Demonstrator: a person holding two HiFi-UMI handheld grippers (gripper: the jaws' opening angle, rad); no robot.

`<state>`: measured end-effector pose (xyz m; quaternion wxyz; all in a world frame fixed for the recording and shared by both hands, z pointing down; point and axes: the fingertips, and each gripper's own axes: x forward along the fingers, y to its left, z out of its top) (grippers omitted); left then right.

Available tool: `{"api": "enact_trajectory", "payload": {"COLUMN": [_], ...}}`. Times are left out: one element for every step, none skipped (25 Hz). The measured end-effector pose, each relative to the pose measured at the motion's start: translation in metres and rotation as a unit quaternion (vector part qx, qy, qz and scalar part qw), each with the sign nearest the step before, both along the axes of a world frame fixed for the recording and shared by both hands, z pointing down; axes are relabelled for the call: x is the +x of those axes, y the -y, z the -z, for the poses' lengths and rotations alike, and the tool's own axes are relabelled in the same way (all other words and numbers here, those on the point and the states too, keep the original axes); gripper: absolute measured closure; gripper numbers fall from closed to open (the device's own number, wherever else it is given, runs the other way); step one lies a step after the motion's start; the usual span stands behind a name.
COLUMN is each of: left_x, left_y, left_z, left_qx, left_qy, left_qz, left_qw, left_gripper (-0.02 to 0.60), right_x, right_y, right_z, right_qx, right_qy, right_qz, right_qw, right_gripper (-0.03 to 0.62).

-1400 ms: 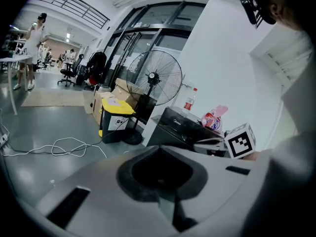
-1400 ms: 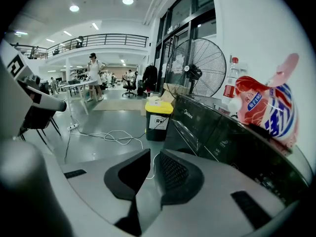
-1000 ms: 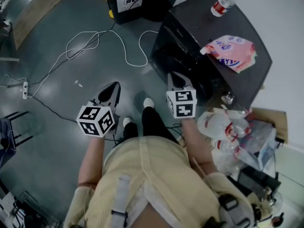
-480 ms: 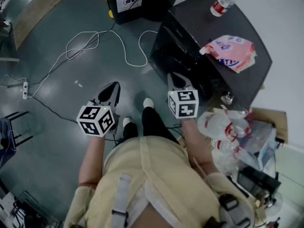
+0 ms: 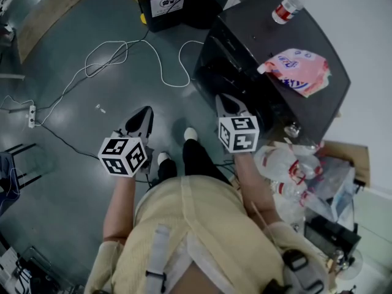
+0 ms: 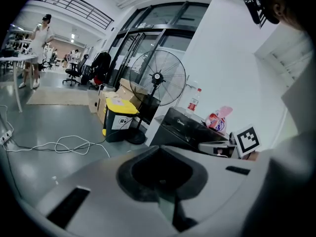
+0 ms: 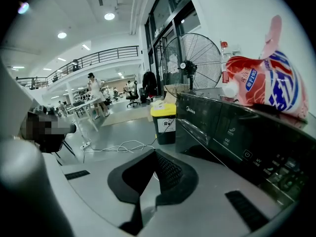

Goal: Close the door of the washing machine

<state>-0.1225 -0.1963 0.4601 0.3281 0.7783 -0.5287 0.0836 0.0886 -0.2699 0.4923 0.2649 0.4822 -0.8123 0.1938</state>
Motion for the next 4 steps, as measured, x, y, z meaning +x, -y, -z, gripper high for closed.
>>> {"api": "enact_trajectory", "payload": {"left_x": [-0.0008, -0.0015, -0.0021, -0.0027], "left_y": [0.0001, 0.0002, 0.0003, 0.0003], "left_z": [-0.0005, -0.0009, -0.0013, -0.0017], "left_qx": [-0.001, -0.001, -0.002, -0.003], "left_qy": [0.000, 0.000, 0.000, -0.001], "left_qz": [0.002, 0.004, 0.006, 0.008], "left_qw": [1.0000, 1.0000, 1.0000, 1.0000], "left_gripper": [0.577, 0.577, 0.577, 0.577], "right_x": [0.0000, 0.0002, 0.0007, 0.0012], "right_y": [0.0008, 0.0015, 0.0023, 0.0031], "right_z": [-0.0006, -0.0013, -0.0020, -0.0027], "right_qx": [-0.001, -0.002, -0.003, -0.004], "right_qy": [0.001, 0.001, 0.000, 0.000], "right_qz": [0.001, 0.002, 0.003, 0.004], "right_qw": [1.000, 1.000, 1.000, 1.000], "right_gripper": [0.591, 0.591, 0.591, 0.591]}}
